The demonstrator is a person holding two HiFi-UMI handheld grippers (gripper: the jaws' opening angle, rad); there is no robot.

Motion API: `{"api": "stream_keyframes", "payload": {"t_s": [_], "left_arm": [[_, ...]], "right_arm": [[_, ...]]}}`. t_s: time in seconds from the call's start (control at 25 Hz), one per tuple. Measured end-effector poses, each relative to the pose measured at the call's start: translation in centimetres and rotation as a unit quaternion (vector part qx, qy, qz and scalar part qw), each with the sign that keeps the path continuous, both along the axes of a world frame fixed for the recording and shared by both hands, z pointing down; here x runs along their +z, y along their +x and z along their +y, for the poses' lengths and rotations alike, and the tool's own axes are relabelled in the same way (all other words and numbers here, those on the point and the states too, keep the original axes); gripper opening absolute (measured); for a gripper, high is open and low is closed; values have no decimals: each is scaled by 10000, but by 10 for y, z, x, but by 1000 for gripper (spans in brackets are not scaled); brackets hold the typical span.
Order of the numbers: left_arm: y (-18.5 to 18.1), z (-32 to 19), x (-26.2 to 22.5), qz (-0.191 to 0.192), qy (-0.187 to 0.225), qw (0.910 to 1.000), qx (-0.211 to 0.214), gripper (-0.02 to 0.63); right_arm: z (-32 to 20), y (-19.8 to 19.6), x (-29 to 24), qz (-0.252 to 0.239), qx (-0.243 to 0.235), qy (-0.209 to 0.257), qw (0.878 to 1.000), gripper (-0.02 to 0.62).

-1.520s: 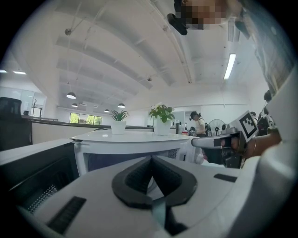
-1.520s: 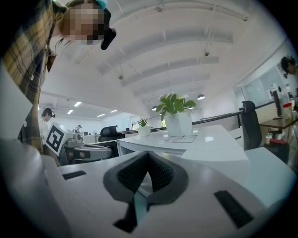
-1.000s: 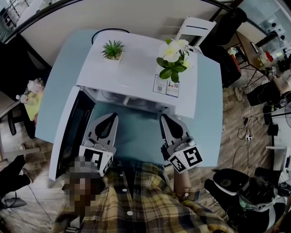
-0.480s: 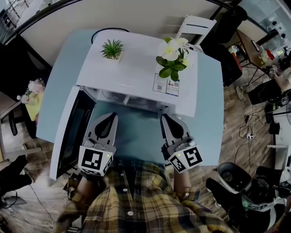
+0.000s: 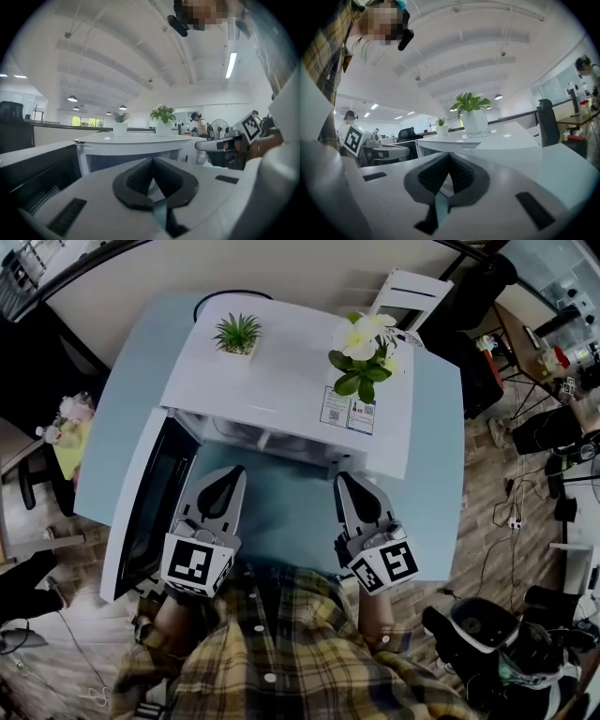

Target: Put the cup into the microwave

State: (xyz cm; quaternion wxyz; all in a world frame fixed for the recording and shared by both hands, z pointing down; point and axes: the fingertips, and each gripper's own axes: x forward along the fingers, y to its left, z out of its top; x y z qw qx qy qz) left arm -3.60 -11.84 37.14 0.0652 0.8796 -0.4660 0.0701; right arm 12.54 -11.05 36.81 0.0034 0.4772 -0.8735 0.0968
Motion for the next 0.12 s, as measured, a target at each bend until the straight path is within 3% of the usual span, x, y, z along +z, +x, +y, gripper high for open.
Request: {"api": "stream_keyframes", "payload": {"t_s": [0.12], "left_arm": [[2, -3, -3, -48, 87, 9998, 145, -3]], "right_arm": [[-1, 1, 0, 27, 11, 17, 10000, 2]]}}
